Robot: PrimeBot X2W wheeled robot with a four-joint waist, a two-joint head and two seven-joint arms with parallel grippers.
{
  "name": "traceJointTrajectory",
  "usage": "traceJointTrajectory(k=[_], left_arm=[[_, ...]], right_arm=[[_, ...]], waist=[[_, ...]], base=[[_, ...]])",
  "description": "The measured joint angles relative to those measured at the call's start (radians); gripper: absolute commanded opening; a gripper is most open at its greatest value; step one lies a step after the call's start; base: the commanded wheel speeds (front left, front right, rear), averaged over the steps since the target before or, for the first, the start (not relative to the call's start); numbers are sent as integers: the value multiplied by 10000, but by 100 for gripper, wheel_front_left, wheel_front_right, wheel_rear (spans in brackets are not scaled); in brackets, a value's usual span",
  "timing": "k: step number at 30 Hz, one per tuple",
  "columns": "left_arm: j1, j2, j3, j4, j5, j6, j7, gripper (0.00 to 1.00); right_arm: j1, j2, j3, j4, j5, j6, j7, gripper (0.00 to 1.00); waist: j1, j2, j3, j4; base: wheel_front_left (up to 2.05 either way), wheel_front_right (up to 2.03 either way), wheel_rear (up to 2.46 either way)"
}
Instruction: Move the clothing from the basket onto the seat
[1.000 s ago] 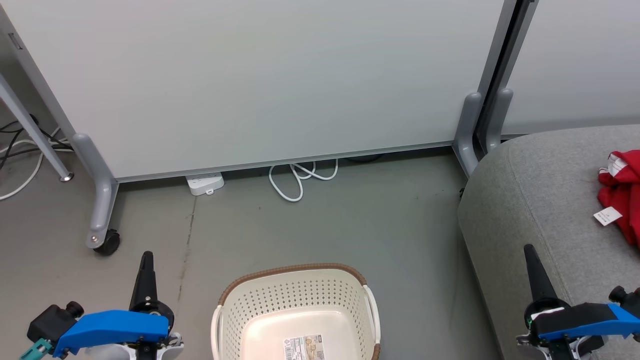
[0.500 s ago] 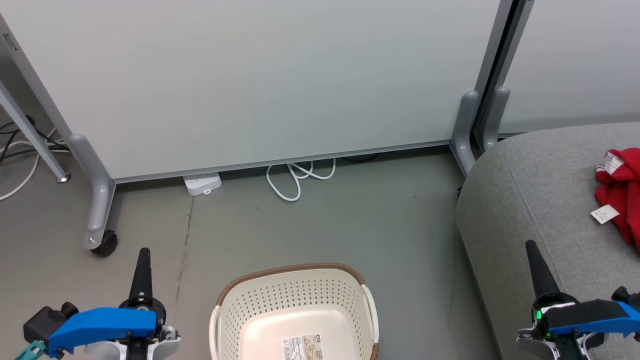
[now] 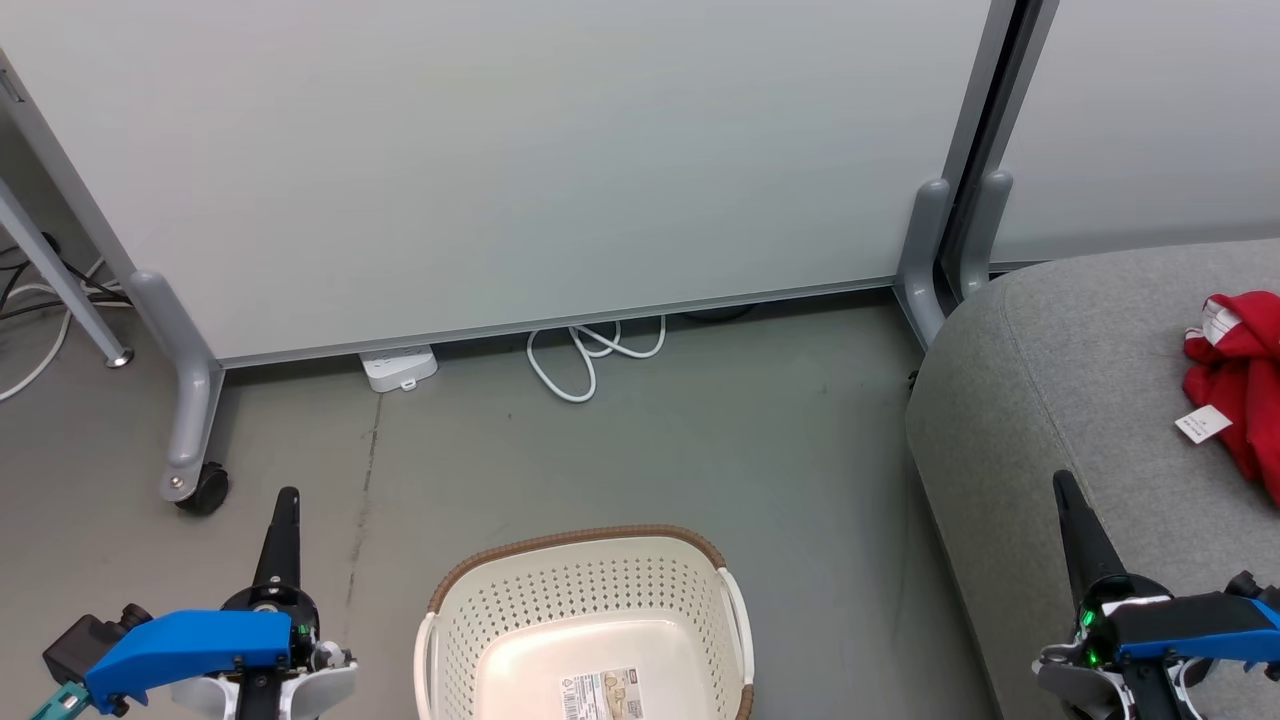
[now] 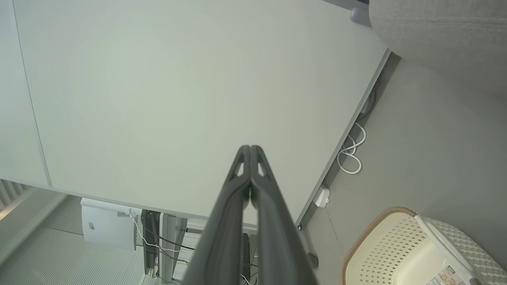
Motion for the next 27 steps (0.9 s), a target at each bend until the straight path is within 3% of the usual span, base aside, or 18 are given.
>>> traceJointTrajectory(k=[27], left_arm=[[-152,4,213,-86,-2050,-4,518,0]], right_arm=[[-130,29,-121,-88,2075,0,523,0]], waist=[[0,0,32,-132]], base=[[0,0,0]])
